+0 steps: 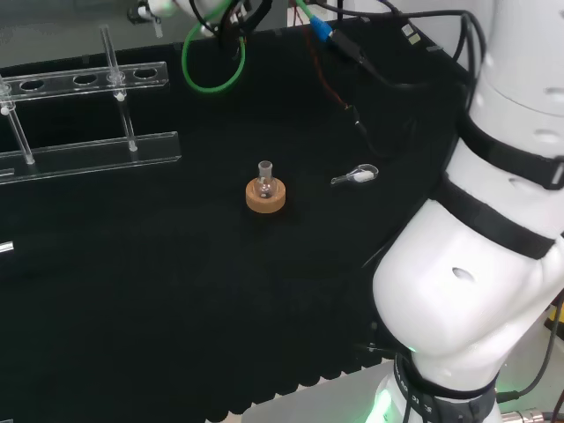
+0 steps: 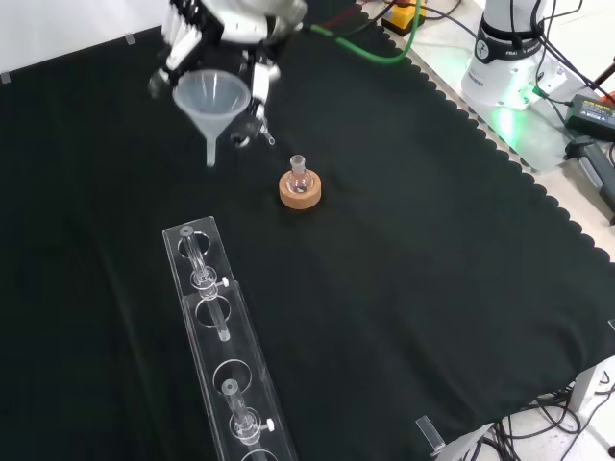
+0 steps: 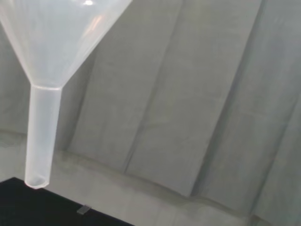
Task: Pick up the funnel from the transparent funnel stand.
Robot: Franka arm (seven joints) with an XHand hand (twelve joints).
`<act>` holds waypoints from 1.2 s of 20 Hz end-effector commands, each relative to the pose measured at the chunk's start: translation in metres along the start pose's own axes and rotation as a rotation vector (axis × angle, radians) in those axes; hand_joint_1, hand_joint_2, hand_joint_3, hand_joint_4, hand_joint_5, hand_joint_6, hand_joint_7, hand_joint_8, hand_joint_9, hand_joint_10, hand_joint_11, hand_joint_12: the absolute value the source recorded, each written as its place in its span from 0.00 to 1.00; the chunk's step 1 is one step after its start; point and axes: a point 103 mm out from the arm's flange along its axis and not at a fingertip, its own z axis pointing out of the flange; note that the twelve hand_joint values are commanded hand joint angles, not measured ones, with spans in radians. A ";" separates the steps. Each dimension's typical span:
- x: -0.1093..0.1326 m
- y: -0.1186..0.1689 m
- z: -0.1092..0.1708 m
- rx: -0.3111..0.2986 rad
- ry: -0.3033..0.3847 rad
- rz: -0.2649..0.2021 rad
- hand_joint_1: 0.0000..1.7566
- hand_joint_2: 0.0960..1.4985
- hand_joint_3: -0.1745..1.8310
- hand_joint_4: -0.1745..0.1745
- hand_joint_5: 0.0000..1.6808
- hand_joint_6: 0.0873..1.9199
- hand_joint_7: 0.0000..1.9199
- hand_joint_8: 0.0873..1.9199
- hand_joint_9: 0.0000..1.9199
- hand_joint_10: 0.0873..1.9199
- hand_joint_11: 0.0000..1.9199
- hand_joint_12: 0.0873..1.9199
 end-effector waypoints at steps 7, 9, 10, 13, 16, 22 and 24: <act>-0.083 -0.051 -0.109 0.092 0.112 0.091 0.70 0.21 0.56 0.00 0.99 0.00 0.95 0.35 1.00 0.45 1.00 0.65; -0.086 -0.053 -0.109 0.098 0.120 0.091 0.70 0.21 0.56 0.00 0.99 0.00 0.96 0.34 1.00 0.45 1.00 0.65; -0.087 -0.054 -0.107 0.104 0.124 0.090 0.70 0.20 0.56 0.00 0.99 0.00 0.96 0.34 1.00 0.45 1.00 0.65; -0.088 -0.058 -0.102 0.119 0.134 0.082 0.70 0.20 0.56 0.00 1.00 0.00 0.96 0.34 1.00 0.45 1.00 0.65; -0.088 -0.060 -0.097 0.124 0.150 0.080 0.70 0.20 0.57 0.00 1.00 0.00 0.97 0.34 1.00 0.46 1.00 0.65; -0.082 -0.060 -0.085 0.130 0.177 0.068 0.70 0.20 0.57 0.00 1.00 0.00 0.97 0.33 1.00 0.46 1.00 0.66; -0.081 -0.063 -0.084 0.133 0.180 0.063 0.70 0.20 0.57 0.00 1.00 0.00 0.97 0.33 1.00 0.46 1.00 0.66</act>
